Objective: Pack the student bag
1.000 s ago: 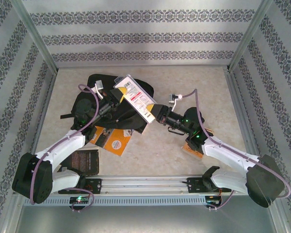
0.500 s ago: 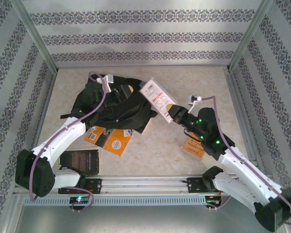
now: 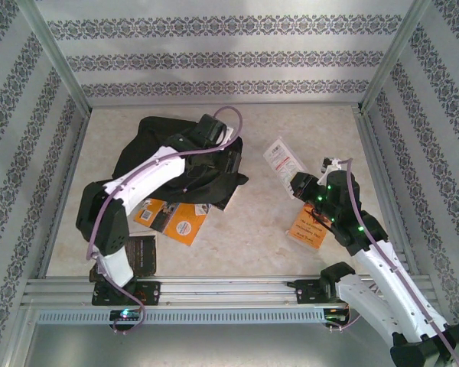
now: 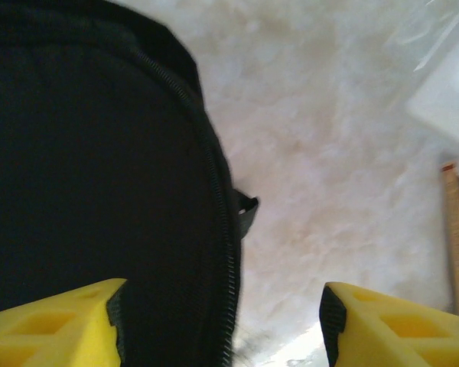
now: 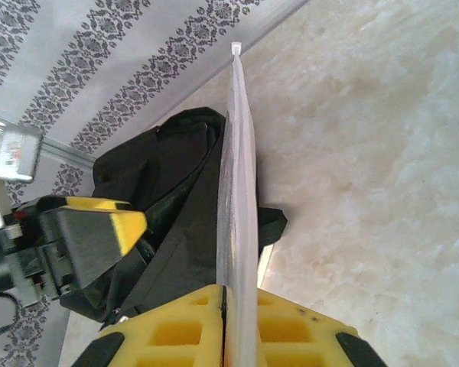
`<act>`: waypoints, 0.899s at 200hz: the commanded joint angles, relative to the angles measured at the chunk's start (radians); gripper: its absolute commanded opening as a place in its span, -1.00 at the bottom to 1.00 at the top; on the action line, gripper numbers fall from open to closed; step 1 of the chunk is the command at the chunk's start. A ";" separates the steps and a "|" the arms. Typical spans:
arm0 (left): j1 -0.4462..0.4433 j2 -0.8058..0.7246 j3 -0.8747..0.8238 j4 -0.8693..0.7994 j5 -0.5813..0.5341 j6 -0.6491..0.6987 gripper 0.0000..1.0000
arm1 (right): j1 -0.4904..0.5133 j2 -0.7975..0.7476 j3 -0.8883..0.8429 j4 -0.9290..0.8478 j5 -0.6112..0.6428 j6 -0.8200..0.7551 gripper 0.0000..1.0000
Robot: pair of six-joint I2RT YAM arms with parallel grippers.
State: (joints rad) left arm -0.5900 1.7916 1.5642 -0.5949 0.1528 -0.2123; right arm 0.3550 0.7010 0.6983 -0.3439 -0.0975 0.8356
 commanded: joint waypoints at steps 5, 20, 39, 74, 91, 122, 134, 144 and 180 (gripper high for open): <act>-0.016 0.042 0.066 -0.100 -0.044 0.106 0.31 | -0.018 -0.011 0.009 0.001 -0.034 -0.027 -0.81; -0.016 0.070 0.072 -0.095 -0.034 0.105 0.28 | -0.025 -0.006 0.003 0.008 -0.046 -0.028 -0.82; -0.016 0.095 0.079 -0.089 -0.047 0.105 0.20 | -0.033 0.005 -0.004 0.015 -0.062 -0.026 -0.83; -0.014 0.089 0.080 -0.053 -0.126 0.099 -0.48 | -0.037 0.024 -0.013 0.046 -0.101 -0.024 -0.86; -0.012 0.034 0.039 0.008 -0.147 0.085 -0.81 | -0.037 0.044 -0.003 0.057 -0.141 -0.031 -0.86; 0.019 -0.133 -0.103 0.139 -0.159 0.013 -1.00 | -0.031 0.092 0.010 0.112 -0.250 -0.032 -0.86; 0.038 -0.209 -0.179 0.197 -0.153 -0.025 -1.00 | -0.020 0.114 0.014 0.148 -0.287 -0.016 -0.85; 0.060 -0.271 -0.236 0.239 -0.141 -0.056 -1.00 | -0.008 0.137 0.017 0.182 -0.321 0.001 -0.85; 0.124 -0.420 -0.356 0.299 -0.081 -0.140 -1.00 | 0.066 0.253 0.070 0.290 -0.421 0.057 -0.84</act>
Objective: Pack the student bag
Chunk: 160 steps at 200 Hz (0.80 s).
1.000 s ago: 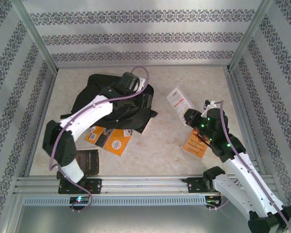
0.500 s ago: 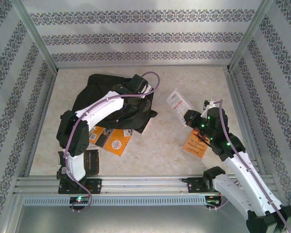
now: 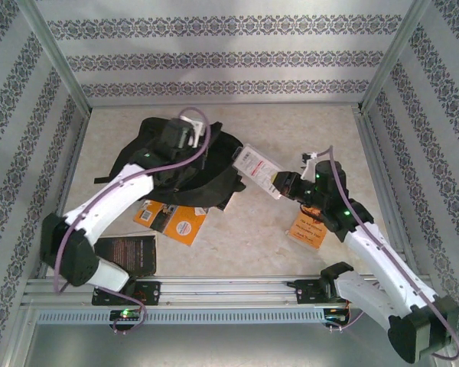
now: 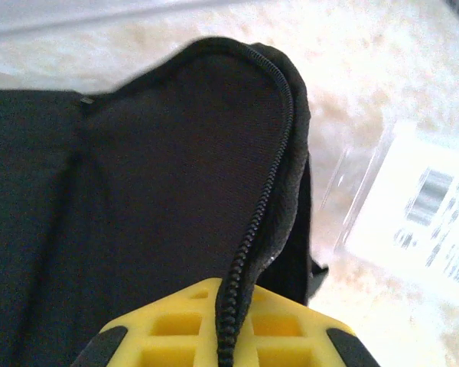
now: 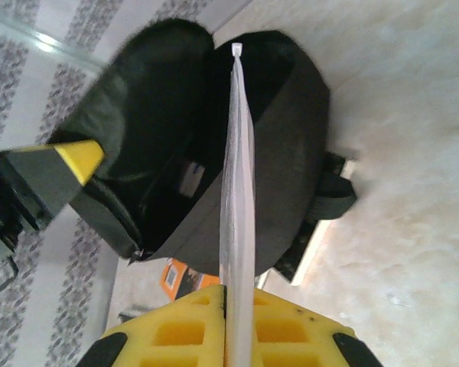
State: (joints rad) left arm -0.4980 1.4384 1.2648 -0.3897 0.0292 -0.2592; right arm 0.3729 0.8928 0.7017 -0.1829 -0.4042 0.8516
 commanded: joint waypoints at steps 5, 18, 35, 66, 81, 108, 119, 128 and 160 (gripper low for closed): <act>0.039 -0.080 -0.067 0.099 0.050 -0.102 -1.00 | 0.062 0.080 0.078 0.137 -0.124 0.049 -0.84; 0.055 -0.117 -0.097 0.117 0.064 -0.121 -1.00 | 0.086 0.135 0.107 0.152 -0.148 0.079 -0.84; 0.069 -0.157 -0.131 0.143 0.085 -0.141 -1.00 | 0.107 0.215 0.127 0.194 -0.169 0.151 -0.85; 0.083 -0.187 -0.151 0.132 0.126 -0.141 -1.00 | 0.123 0.366 0.170 0.285 -0.199 0.273 -0.96; 0.087 -0.183 -0.160 0.102 0.128 -0.123 -0.90 | 0.130 0.435 0.201 0.336 -0.218 0.304 -1.00; 0.105 -0.157 -0.169 0.048 0.125 -0.112 -0.36 | 0.159 0.486 0.246 0.361 -0.207 0.284 -1.00; 0.113 -0.137 -0.156 0.021 0.116 -0.104 -0.19 | 0.170 0.492 0.258 0.353 -0.196 0.270 -1.00; 0.120 -0.125 -0.141 0.002 0.114 -0.092 -0.13 | 0.176 0.499 0.262 0.355 -0.196 0.266 -1.00; 0.137 -0.068 -0.083 -0.012 0.123 -0.071 0.08 | 0.197 0.514 0.273 0.354 -0.193 0.247 -1.00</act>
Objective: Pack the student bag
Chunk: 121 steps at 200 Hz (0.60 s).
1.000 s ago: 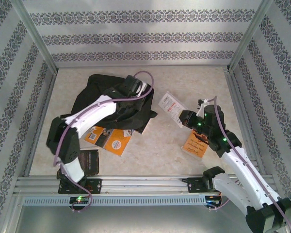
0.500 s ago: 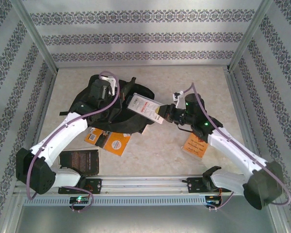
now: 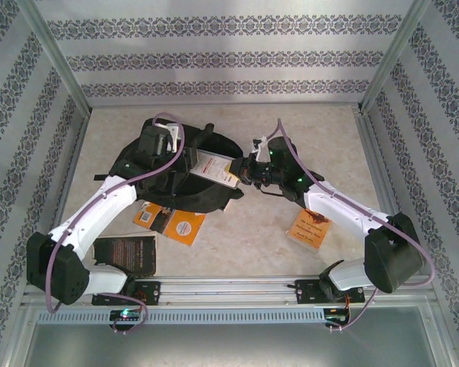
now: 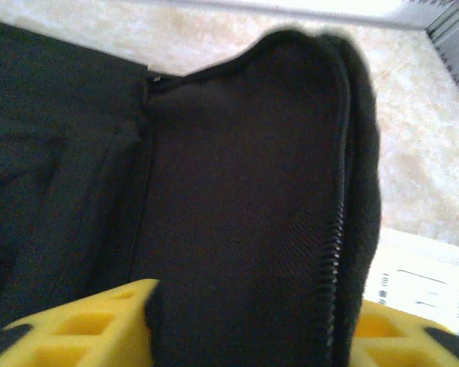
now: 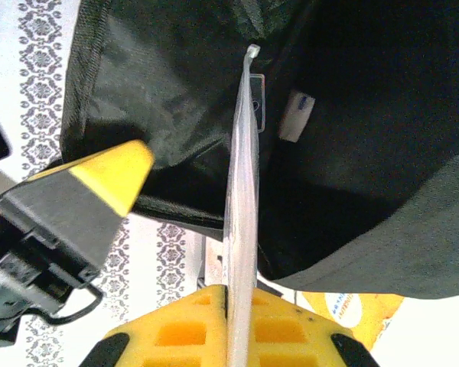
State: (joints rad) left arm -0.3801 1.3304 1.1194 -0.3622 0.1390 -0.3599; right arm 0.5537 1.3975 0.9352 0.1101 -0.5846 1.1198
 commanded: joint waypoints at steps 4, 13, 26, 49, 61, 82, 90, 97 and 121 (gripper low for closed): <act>0.021 0.050 0.073 -0.042 0.020 0.032 0.09 | 0.020 0.012 0.041 0.058 -0.012 -0.026 -1.00; 0.021 0.078 0.096 -0.044 0.033 0.034 0.11 | 0.024 0.014 0.044 0.055 -0.011 -0.032 -1.00; 0.021 0.114 0.127 -0.041 0.043 0.037 0.12 | 0.029 0.017 0.044 0.056 -0.011 -0.037 -1.00; 0.021 0.176 0.189 -0.032 0.047 0.052 0.12 | 0.034 0.016 0.040 0.056 -0.014 -0.042 -1.00; 0.021 0.215 0.232 -0.045 0.050 0.067 0.09 | 0.034 0.014 0.037 0.053 -0.014 -0.045 -1.00; 0.023 0.270 0.297 -0.077 0.078 0.085 -0.11 | 0.034 0.009 0.030 0.049 -0.016 -0.049 -1.00; 0.020 0.292 0.317 -0.091 0.095 0.090 -0.24 | 0.034 0.008 0.030 0.048 -0.016 -0.052 -1.00; 0.022 0.309 0.336 -0.112 0.106 0.096 -0.39 | 0.033 0.008 0.027 0.048 -0.015 -0.054 -1.00; 0.022 0.323 0.355 -0.137 0.114 0.099 -0.93 | 0.028 0.012 0.025 0.044 -0.011 -0.061 -1.00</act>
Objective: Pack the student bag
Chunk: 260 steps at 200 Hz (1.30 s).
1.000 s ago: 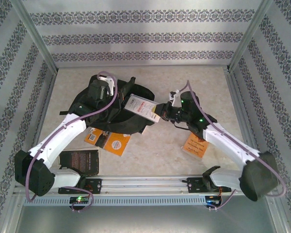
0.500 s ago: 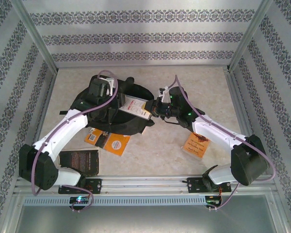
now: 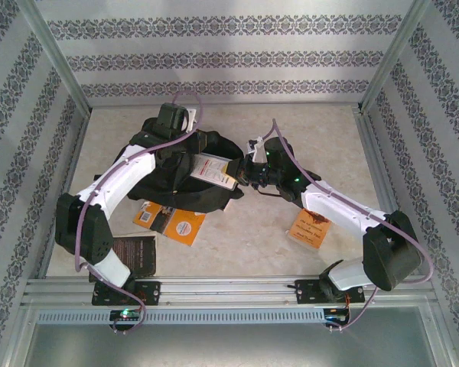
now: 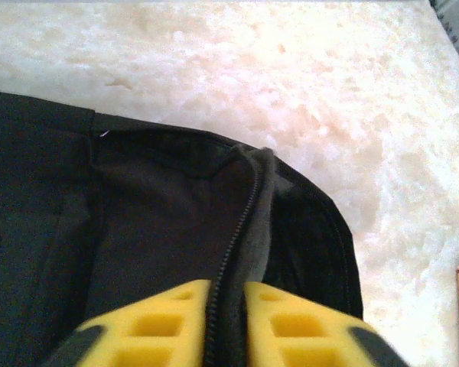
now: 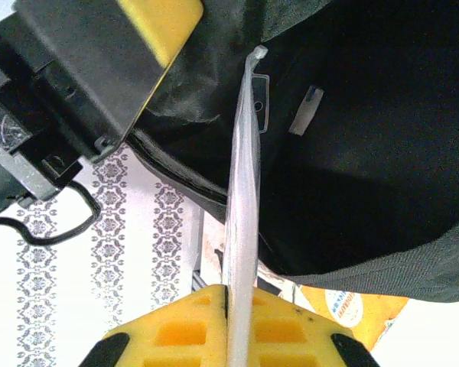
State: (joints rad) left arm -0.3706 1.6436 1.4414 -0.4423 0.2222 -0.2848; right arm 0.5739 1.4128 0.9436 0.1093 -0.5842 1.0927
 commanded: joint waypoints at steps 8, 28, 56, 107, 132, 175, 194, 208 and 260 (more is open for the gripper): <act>0.013 -0.001 0.024 -0.053 0.023 0.020 -1.00 | 0.005 -0.002 0.016 0.045 -0.012 -0.035 -1.00; 0.013 -0.047 -0.014 -0.042 -0.006 0.026 -1.00 | -0.009 0.001 0.011 0.037 -0.014 -0.044 -1.00; 0.018 -0.119 -0.051 -0.058 -0.059 0.042 -1.00 | -0.030 -0.006 0.001 0.023 -0.020 -0.061 -1.00; 0.030 -0.315 -0.140 0.041 -0.165 -0.027 -1.00 | -0.049 0.003 -0.023 0.014 -0.037 -0.060 -0.99; 0.032 -0.385 -0.186 0.098 -0.178 -0.066 -1.00 | -0.047 0.049 -0.017 0.086 -0.071 -0.002 -0.99; 0.033 -0.431 -0.242 0.171 -0.191 -0.094 -1.00 | -0.019 0.144 0.058 0.160 -0.090 0.056 -0.99; 0.032 -0.429 -0.255 0.206 -0.171 -0.114 -1.00 | -0.006 0.204 0.098 0.227 -0.098 0.123 -0.98; 0.032 -0.429 -0.260 0.227 -0.168 -0.123 -1.00 | 0.003 0.258 0.129 0.278 -0.105 0.189 -0.98; 0.035 -0.419 -0.230 0.255 -0.242 -0.074 -1.00 | 0.027 0.313 0.149 0.328 -0.106 0.281 -0.96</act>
State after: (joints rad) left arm -0.3447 1.2369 1.1751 -0.2974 0.0132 -0.3744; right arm 0.5804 1.7329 1.0828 0.3855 -0.6643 1.3293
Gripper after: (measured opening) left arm 0.087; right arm 0.067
